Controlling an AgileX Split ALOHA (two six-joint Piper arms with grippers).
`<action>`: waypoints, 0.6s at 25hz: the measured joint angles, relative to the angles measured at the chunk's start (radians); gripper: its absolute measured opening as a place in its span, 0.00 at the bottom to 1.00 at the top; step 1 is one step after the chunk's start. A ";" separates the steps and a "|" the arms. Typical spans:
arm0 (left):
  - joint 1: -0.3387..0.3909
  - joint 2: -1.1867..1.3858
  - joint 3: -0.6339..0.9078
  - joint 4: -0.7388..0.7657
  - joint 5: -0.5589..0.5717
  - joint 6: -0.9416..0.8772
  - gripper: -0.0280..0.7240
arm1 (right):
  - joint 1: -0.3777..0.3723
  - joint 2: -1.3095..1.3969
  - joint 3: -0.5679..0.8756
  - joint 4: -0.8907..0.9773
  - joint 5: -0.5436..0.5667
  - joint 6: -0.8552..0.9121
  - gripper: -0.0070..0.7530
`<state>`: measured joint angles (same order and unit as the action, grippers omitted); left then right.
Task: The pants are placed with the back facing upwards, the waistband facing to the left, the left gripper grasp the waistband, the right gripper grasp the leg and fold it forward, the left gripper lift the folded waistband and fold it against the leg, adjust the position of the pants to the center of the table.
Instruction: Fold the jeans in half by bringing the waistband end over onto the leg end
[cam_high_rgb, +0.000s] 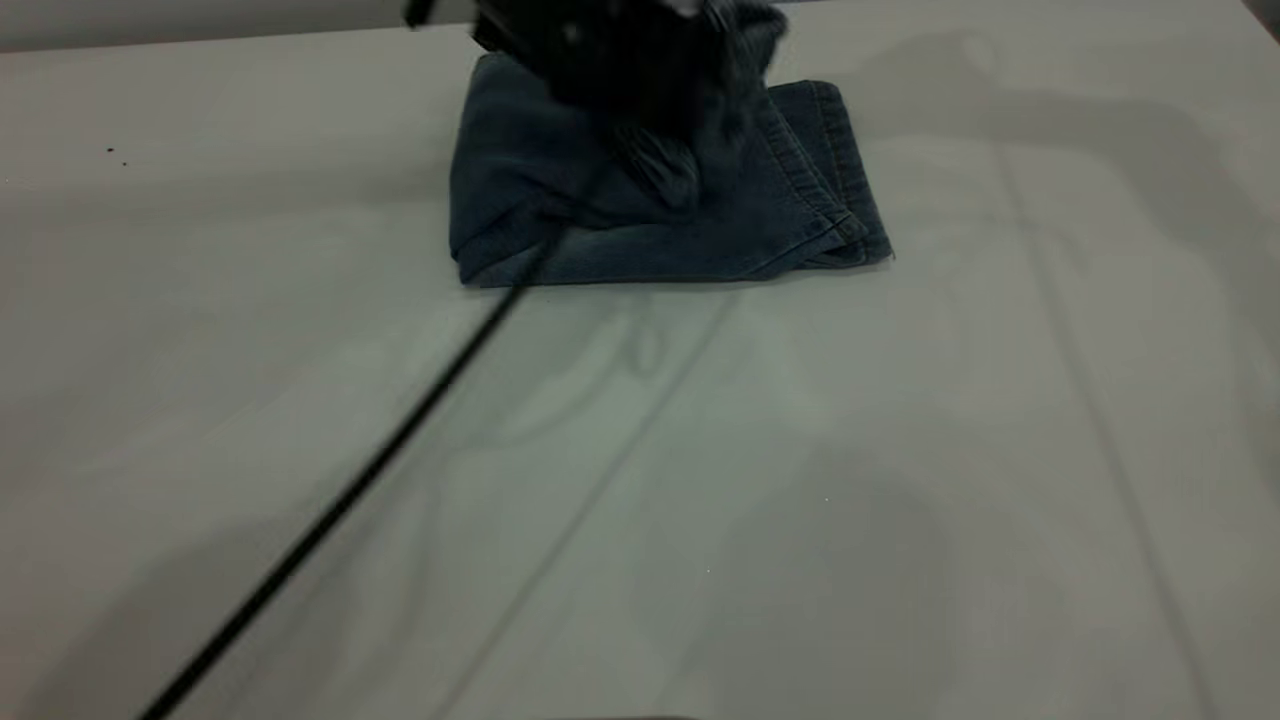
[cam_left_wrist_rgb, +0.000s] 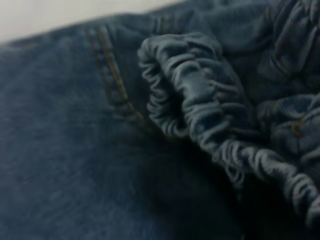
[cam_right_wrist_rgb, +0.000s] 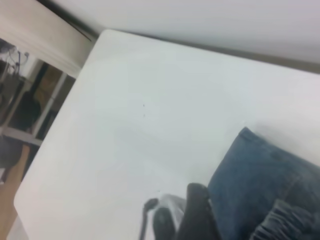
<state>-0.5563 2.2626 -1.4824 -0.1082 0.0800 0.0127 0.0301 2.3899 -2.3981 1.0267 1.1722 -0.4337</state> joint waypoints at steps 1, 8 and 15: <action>-0.002 0.006 0.000 0.000 0.000 0.015 0.27 | 0.000 0.000 0.000 -0.006 0.001 0.000 0.63; 0.001 -0.035 -0.031 0.002 0.113 0.130 0.78 | 0.000 0.000 0.000 -0.043 0.010 0.001 0.63; 0.060 -0.229 -0.081 0.145 0.268 0.149 0.84 | 0.021 0.000 0.000 -0.089 0.011 0.005 0.63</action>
<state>-0.4966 2.0332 -1.5634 0.0371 0.3483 0.1616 0.0515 2.3899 -2.3981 0.9377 1.1831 -0.4286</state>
